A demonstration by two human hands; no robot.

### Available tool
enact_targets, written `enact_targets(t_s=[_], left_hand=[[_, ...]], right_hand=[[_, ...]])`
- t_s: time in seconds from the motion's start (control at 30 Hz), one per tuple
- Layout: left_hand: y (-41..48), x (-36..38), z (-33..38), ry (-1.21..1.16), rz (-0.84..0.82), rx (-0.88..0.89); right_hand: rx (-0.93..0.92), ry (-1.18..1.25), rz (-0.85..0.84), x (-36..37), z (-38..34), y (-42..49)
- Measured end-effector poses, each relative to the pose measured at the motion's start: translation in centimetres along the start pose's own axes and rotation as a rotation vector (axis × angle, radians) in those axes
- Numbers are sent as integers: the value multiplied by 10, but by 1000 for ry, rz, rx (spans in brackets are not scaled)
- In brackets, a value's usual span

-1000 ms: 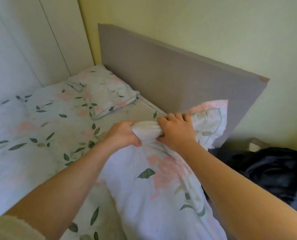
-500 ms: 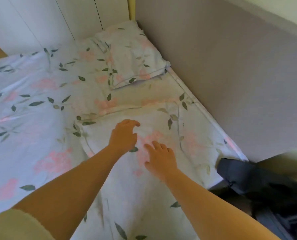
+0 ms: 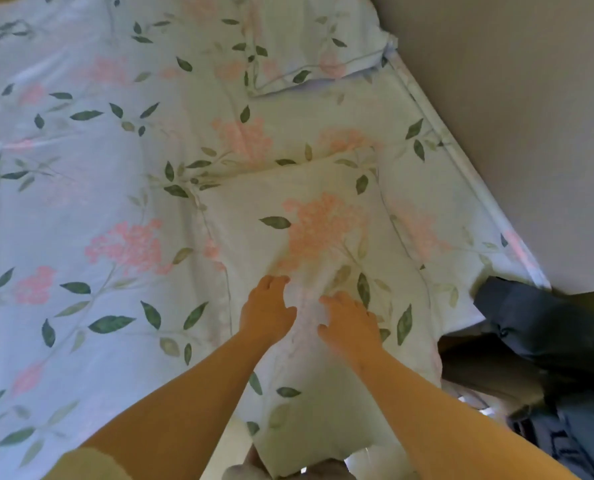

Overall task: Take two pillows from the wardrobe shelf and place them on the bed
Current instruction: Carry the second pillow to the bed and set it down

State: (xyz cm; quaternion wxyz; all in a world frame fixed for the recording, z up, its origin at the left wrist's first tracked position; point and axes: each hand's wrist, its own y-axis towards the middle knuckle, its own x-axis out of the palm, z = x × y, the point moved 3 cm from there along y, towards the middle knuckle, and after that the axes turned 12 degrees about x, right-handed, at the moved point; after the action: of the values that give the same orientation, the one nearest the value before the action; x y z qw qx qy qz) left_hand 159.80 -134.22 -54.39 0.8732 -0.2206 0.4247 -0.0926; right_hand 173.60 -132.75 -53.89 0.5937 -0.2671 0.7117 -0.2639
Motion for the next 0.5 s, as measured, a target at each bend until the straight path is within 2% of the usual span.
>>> enact_targets(t_s=[0.17, 0.37, 0.5], left_hand=[[-8, 44, -33, 78, -62, -23], [1, 71, -52, 162, 2, -20], [-3, 85, -58, 216, 139, -153]], right_hand=[[-3, -39, 79, 52, 3, 8], [-41, -74, 71, 69, 11, 29], [-62, -45, 72, 78, 23, 35]])
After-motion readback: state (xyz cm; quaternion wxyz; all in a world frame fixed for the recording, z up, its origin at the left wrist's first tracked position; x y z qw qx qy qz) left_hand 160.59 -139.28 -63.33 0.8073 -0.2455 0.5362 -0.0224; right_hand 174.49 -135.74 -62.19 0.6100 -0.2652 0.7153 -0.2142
